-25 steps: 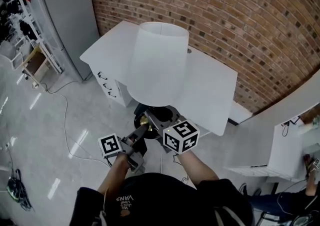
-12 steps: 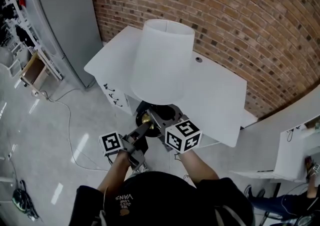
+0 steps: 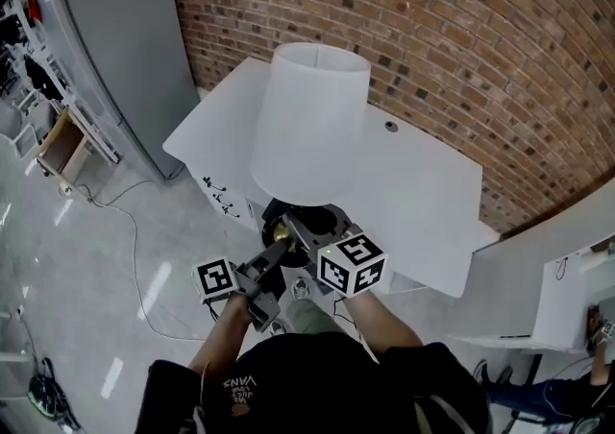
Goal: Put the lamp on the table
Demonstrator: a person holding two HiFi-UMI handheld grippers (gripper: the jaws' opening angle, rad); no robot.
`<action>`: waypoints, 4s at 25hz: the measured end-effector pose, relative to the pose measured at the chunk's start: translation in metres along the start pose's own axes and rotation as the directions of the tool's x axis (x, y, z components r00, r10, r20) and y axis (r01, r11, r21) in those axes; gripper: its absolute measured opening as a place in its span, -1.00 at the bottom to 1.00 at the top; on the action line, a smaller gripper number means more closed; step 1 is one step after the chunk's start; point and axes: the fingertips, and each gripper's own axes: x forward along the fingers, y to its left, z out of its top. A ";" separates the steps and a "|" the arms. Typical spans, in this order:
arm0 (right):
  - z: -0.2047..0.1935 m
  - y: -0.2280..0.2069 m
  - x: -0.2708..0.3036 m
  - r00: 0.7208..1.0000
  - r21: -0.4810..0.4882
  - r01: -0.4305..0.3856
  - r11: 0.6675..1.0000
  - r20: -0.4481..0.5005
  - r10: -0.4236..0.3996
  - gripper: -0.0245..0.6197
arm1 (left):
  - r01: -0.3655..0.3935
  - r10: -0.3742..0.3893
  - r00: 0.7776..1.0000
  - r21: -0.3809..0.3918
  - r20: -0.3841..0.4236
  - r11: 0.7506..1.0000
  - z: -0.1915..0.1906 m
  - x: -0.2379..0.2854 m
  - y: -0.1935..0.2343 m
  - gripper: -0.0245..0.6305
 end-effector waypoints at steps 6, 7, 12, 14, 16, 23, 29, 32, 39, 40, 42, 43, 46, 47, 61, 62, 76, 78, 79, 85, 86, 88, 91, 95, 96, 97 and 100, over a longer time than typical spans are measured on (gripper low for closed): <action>0.009 -0.027 0.046 0.999 0.002 -0.036 0.999 -0.002 0.036 -0.56 | -0.005 0.005 0.999 0.012 0.032 1.000 0.047 0.024 0.009 -0.40; 0.011 -0.033 0.053 0.999 0.000 -0.042 0.999 -0.003 0.042 -0.56 | -0.007 0.007 0.999 0.011 0.035 1.000 0.054 0.030 0.011 -0.40; 0.033 -0.070 0.092 0.998 -0.009 -0.057 0.998 0.016 0.057 -0.56 | 0.003 -0.005 0.999 0.033 0.049 0.999 0.100 0.068 0.013 -0.41; 0.042 -0.088 0.105 0.998 -0.010 -0.061 0.998 0.019 0.061 -0.56 | 0.004 -0.006 0.999 0.039 0.053 0.999 0.116 0.086 0.014 -0.40; 0.049 -0.105 0.117 0.998 -0.007 -0.064 0.998 0.023 0.064 -0.56 | 0.008 -0.010 0.998 0.040 0.055 0.999 0.130 0.103 0.014 -0.40; 0.068 -0.147 0.153 0.997 -0.014 -0.070 0.997 0.010 0.070 -0.56 | 0.004 -0.006 0.998 0.030 0.058 1.000 0.170 0.145 0.020 -0.40; 0.071 -0.169 0.179 1.000 0.005 -0.029 1.000 0.010 0.029 -0.57 | 0.006 -0.007 1.000 0.025 0.022 1.000 0.198 0.163 0.027 -0.40; 0.072 -0.176 0.197 1.000 0.015 0.006 1.000 0.015 -0.006 -0.57 | 0.013 -0.013 1.000 0.020 -0.018 1.000 0.217 0.167 0.033 -0.41; 0.084 -0.183 0.247 0.986 0.048 0.156 0.987 0.045 -0.158 -0.57 | 0.026 -0.026 0.983 -0.002 -0.182 1.000 0.274 0.167 0.034 -0.40; 0.085 -0.183 0.253 0.982 0.054 0.177 0.983 0.050 -0.180 -0.57 | 0.023 -0.023 0.978 -0.002 -0.208 1.000 0.282 0.166 0.035 -0.40; 0.088 -0.183 0.265 0.971 0.065 0.227 0.972 0.064 -0.231 -0.57 | 0.020 -0.020 0.965 0.000 -0.262 1.000 0.297 0.164 0.037 -0.40; 0.090 -0.184 0.271 0.963 0.071 0.253 0.965 0.072 -0.258 -0.57 | 0.022 -0.020 0.957 0.003 -0.290 1.000 0.305 0.164 0.038 -0.40; 0.094 -0.186 0.285 0.939 0.087 0.324 0.942 0.096 -0.331 -0.57 | 0.038 -0.033 0.931 0.008 -0.362 0.999 0.324 0.165 0.039 -0.40; 0.094 -0.186 0.288 0.930 0.090 0.344 0.935 0.103 -0.352 -0.57 | 0.047 -0.040 0.923 0.009 -0.382 0.999 0.329 0.165 0.040 -0.40; 0.096 -0.226 0.317 0.868 0.083 0.479 0.874 0.101 -0.485 -0.58 | 0.098 -0.108 0.871 -0.046 -0.479 0.994 0.362 0.202 0.059 -0.40; 0.095 -0.233 0.319 0.868 0.086 0.478 0.874 0.102 -0.485 -0.58 | 0.098 -0.106 0.872 -0.042 -0.478 0.994 0.364 0.208 0.062 -0.40; 0.095 -0.339 0.353 0.893 0.087 0.436 0.896 0.079 -0.442 -0.58 | 0.143 -0.137 0.897 -0.016 -0.419 0.990 0.397 0.306 0.096 -0.34; 0.092 -0.355 0.357 0.895 0.091 0.434 0.896 0.070 -0.440 -0.58 | 0.147 -0.139 0.902 -0.013 -0.408 0.989 0.399 0.318 0.103 -0.32; 0.090 -0.363 0.358 0.896 0.093 0.433 0.896 0.067 -0.440 -0.58 | 0.146 -0.136 0.904 -0.008 -0.404 0.989 0.400 0.324 0.106 -0.29; 0.084 -0.402 0.366 0.897 0.086 0.431 0.898 0.070 -0.437 -0.58 | 0.100 -0.071 0.923 0.057 -0.379 0.993 0.411 0.346 0.130 -0.23; 0.084 -0.409 0.367 0.896 0.079 0.433 0.898 0.072 -0.439 -0.58 | 0.085 -0.050 0.926 0.077 -0.375 0.993 0.413 0.348 0.136 -0.22; 0.082 -0.424 0.369 0.892 0.065 0.441 0.895 0.076 -0.446 -0.58 | 0.062 -0.017 0.934 0.114 -0.357 0.992 0.419 0.353 0.143 -0.22; 0.074 -0.445 0.374 0.887 0.054 0.452 0.890 0.077 -0.455 -0.58 | 0.045 0.035 0.947 0.238 -0.321 0.970 0.436 0.356 0.153 -0.22; 0.061 -0.469 0.383 0.886 0.054 0.457 0.888 0.068 -0.459 -0.58 | 0.007 0.122 0.964 0.480 -0.238 0.877 0.469 0.359 0.162 -0.33; 0.058 -0.475 0.386 0.885 0.053 0.458 0.887 0.066 -0.461 -0.58 | 0.000 0.137 0.966 0.528 -0.219 0.849 0.476 0.360 0.161 -0.37; 0.055 -0.480 0.388 0.885 0.051 0.459 0.887 0.066 -0.462 -0.58 | -0.006 0.149 0.967 0.570 -0.205 0.822 0.480 0.361 0.159 -0.42; 0.049 -0.495 0.396 0.884 0.038 0.462 0.886 0.067 -0.463 -0.58 | -0.016 0.178 0.968 0.665 -0.176 0.747 0.489 0.361 0.161 -0.58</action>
